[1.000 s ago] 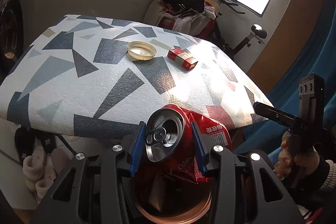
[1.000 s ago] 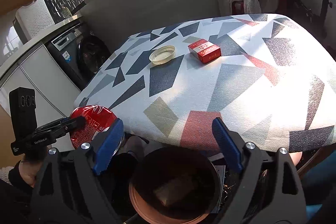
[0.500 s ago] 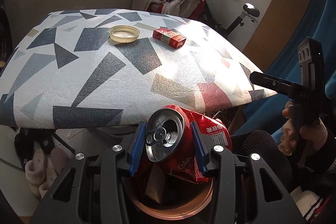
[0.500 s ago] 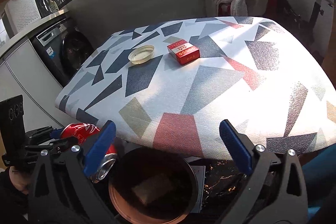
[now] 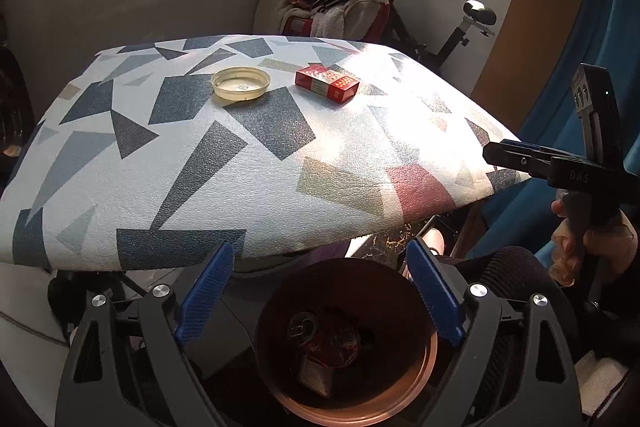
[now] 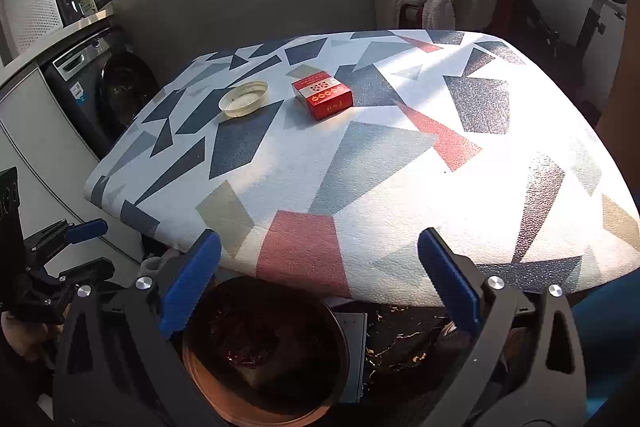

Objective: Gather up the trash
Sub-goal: 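Raise both grippers from the bin back over the ironing board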

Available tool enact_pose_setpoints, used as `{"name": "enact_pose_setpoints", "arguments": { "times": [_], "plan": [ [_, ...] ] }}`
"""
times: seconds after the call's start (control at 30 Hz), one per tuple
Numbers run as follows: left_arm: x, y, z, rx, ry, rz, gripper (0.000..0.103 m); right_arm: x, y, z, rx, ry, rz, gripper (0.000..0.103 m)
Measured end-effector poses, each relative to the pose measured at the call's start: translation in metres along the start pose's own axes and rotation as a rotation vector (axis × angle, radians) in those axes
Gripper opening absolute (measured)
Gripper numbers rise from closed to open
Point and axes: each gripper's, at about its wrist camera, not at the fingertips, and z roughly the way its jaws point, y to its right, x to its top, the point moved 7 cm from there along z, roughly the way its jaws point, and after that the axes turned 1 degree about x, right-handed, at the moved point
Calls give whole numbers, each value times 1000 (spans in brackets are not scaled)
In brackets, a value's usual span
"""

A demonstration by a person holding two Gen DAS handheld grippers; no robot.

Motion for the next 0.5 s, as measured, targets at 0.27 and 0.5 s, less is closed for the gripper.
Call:
{"name": "enact_pose_setpoints", "arguments": {
  "times": [0.27,0.5],
  "plan": [
    [28,-45,-14,80,55,-81,96,1,1,2,-10,-6,-7,97],
    [51,-71,-26,149,101,-89,97,2,4,8,-24,-20,-8,97]
  ]
}}
